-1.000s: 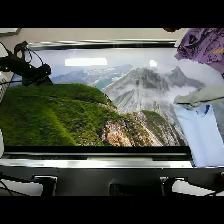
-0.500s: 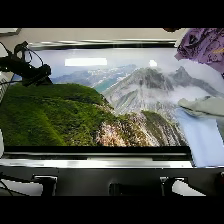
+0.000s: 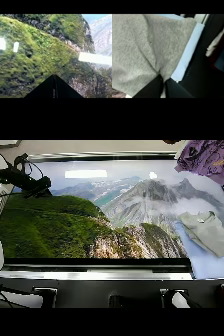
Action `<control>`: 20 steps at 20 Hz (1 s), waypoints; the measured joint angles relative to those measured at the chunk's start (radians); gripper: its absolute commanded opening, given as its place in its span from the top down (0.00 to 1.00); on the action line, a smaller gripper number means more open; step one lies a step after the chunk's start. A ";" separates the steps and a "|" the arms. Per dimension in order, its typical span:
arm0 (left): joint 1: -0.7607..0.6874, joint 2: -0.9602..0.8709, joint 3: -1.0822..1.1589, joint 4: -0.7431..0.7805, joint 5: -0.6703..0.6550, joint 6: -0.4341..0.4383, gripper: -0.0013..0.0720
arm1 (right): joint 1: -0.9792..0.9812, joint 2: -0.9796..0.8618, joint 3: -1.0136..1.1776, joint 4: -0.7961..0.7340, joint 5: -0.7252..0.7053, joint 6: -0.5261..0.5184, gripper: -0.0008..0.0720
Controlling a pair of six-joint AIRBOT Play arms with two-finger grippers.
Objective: Fold the clothes and pants, and hang the long-sleeved shirts on hangers.
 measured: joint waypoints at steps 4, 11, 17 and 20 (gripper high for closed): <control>0.000 0.000 0.000 0.000 -0.001 0.000 0.96 | 0.000 0.017 -0.155 -0.065 -0.050 0.000 0.95; 0.000 0.000 0.000 0.000 -0.004 0.001 0.96 | 0.000 0.022 -0.361 -0.174 -0.087 0.012 0.95; 0.000 0.000 0.000 0.000 -0.004 0.002 0.96 | 0.000 0.023 -0.417 -0.224 -0.117 0.027 0.81; 0.000 0.000 0.000 0.000 -0.004 0.002 0.96 | 0.000 0.023 -0.422 -0.234 -0.121 0.026 0.43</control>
